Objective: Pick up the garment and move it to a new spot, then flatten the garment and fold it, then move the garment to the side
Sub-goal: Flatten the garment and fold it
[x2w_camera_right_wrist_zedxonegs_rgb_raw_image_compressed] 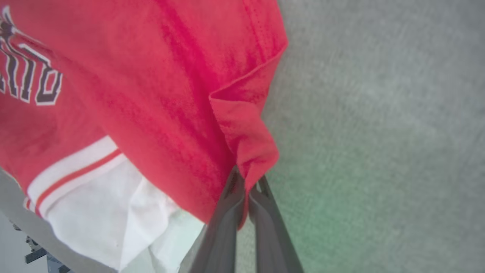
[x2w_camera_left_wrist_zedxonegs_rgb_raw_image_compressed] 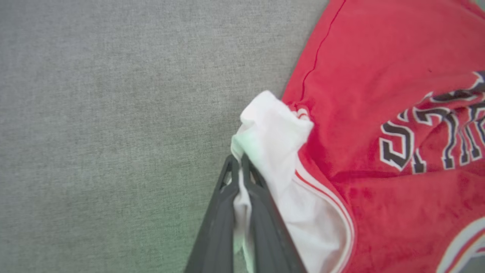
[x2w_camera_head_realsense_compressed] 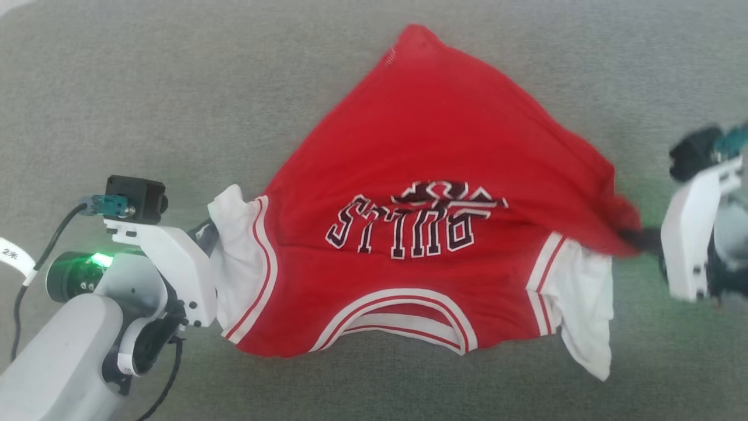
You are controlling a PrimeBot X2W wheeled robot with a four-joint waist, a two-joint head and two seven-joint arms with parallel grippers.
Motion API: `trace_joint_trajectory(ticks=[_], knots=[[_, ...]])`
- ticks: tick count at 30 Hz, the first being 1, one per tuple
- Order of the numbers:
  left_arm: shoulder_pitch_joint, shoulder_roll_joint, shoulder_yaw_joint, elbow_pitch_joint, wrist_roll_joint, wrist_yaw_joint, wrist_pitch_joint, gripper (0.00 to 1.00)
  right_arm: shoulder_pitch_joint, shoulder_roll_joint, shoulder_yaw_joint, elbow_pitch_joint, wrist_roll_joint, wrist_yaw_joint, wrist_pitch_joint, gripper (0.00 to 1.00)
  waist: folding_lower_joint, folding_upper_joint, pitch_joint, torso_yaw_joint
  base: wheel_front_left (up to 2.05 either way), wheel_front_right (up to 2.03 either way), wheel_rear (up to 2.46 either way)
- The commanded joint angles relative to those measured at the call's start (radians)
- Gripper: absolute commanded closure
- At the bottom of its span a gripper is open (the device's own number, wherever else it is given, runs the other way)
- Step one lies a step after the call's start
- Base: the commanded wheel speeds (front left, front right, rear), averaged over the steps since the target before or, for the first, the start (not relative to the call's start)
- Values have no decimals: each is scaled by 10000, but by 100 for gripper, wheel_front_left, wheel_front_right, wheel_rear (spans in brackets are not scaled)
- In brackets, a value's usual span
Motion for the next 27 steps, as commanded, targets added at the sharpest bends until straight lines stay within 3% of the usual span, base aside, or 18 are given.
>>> trace_joint_trajectory(ticks=[1, 6, 10, 12, 17, 27], knots=[[93, 36, 16, -58, -113, 18, 52, 100, 430, 136, -240, -129, -62, -3, -48, 100, 0, 0, -59, -77, 0, 0, 0], [190, 18, -50, -179, -120, 98, 91, 100, 2482, 980, -1508, -701, -697, -3, -403, 100, 0, 0, -59, -93, 0, 0, 0], [235, 15, -104, -152, -176, 63, 123, 100, 3542, 2090, -1977, -557, -1473, -2, -1020, 100, 0, 0, -61, -109, 0, 0, 0], [253, 23, -122, -129, -193, 49, 128, 100, 3658, 2346, -2213, -353, -1784, -6, -1268, 0, 0, 0, -72, -113, 0, 0, 0], [263, 7, -160, -75, -176, 15, 119, 100, 3591, 2433, -2777, -638, -2229, -26, -1352, 0, 0, 0, -167, -109, 0, 0, 0], [453, -152, -236, -75, -244, 110, 65, 100, 3160, 2761, -3882, -2899, -2725, -2, -1251, 0, 0, 0, -327, 98, 0, 0, 0]])
